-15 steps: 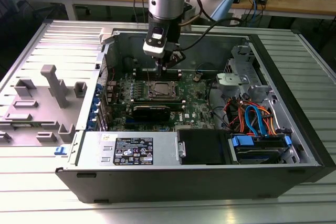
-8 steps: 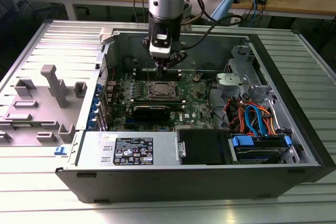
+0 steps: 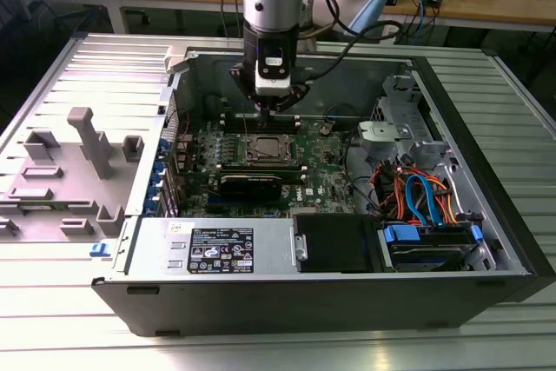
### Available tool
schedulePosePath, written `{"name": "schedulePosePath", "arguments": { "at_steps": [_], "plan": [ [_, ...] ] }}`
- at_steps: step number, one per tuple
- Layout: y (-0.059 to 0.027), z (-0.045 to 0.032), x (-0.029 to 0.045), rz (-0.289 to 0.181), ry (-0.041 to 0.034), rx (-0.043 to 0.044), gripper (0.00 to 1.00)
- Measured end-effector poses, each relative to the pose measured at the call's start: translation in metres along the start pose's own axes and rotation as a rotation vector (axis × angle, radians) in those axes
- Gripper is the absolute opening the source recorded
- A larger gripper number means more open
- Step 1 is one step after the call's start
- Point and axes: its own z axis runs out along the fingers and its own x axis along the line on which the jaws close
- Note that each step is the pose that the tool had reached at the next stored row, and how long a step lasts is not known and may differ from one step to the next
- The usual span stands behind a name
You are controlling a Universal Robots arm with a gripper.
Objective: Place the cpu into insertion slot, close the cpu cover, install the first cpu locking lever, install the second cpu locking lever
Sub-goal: 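Install the first cpu locking lever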
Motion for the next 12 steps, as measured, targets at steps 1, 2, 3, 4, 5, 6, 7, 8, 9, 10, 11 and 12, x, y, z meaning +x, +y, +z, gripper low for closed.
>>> {"name": "schedulePosePath", "arguments": {
  "at_steps": [1, 2, 3, 4, 5, 6, 7, 8, 9, 10, 11, 12],
  "plan": [
    [-0.0011, 0.0000, 0.0021, -0.001, -0.0001, -0.0001, 0.11],
    [-0.0022, 0.0000, 0.0040, -0.002, -0.0001, 0.0000, 0.11],
    [-0.0034, 0.0000, 0.0063, -0.003, -0.0001, -0.0002, 0.11],
    [-0.0044, 0.0000, 0.0081, -0.005, -0.0002, -0.0001, 0.11],
    [-0.0059, 0.0000, 0.0108, -0.007, -0.0002, -0.0002, 0.11],
    [-0.0069, 0.0000, 0.0127, -0.008, -0.0004, -0.0003, 0.11],
    [-0.0080, 0.0000, 0.0147, -0.008, -0.0006, -0.0004, 0.11],
    [-0.0095, -0.0001, 0.0174, -0.009, -0.0010, -0.0006, 0.11],
    [-0.0103, -0.0001, 0.0189, -0.010, -0.0012, -0.0008, 0.11],
    [-0.0113, -0.0001, 0.0208, -0.012, -0.0013, -0.0009, 0.11],
    [-0.0120, -0.0001, 0.0220, -0.015, -0.0013, -0.0011, 0.11],
    [-0.0122, 0.0000, 0.0224, -0.031, -0.0013, -0.0012, 0.11]
  ]
}}
